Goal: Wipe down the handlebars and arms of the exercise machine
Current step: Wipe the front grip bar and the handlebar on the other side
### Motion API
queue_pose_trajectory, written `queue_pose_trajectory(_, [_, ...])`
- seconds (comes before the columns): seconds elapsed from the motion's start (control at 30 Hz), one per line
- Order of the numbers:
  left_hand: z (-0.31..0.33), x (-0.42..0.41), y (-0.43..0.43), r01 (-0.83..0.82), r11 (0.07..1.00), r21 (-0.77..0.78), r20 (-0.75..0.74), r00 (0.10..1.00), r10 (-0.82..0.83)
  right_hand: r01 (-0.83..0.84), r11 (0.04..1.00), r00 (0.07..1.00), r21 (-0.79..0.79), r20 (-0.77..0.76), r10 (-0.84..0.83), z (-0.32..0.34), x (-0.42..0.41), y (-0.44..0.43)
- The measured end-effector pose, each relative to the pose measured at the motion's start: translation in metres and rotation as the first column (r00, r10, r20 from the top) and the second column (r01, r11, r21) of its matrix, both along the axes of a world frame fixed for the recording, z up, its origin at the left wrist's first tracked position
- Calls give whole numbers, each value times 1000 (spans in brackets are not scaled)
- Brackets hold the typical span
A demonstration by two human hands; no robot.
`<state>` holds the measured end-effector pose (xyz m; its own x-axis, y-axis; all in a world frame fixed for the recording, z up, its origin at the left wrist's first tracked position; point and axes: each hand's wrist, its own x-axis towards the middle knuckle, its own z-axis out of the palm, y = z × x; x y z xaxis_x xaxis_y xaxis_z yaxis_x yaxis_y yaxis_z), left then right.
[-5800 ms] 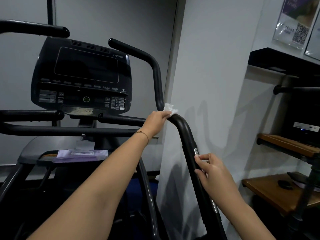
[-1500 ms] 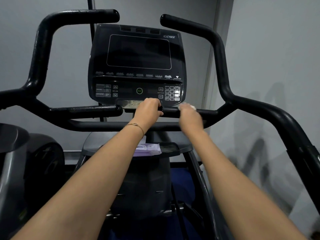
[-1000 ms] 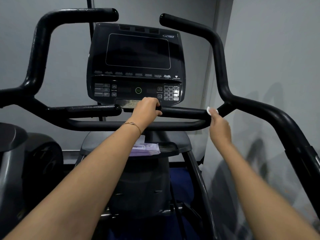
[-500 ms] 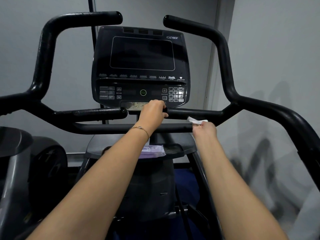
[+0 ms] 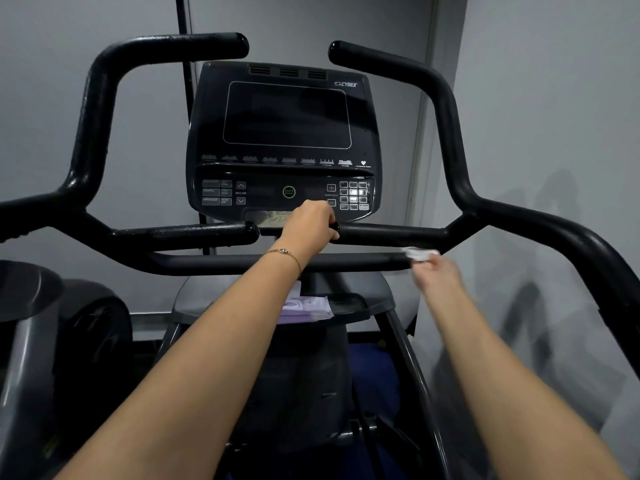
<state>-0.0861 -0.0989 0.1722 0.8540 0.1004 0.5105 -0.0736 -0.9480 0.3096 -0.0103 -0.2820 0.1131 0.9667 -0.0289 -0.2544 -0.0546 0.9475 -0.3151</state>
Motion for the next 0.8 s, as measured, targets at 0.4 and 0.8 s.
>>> queue_pose_trajectory(0.4, [-5, 2, 3, 16, 1000, -19, 32, 999, -16, -240, 954, 963, -179, 78, 257, 1, -41, 86])
queue_pose_trajectory(0.8, [-9, 2, 6, 25, 1000, -14, 46, 999, -25, 414, -186, 910, -891, 413, 47, 5, -27, -8])
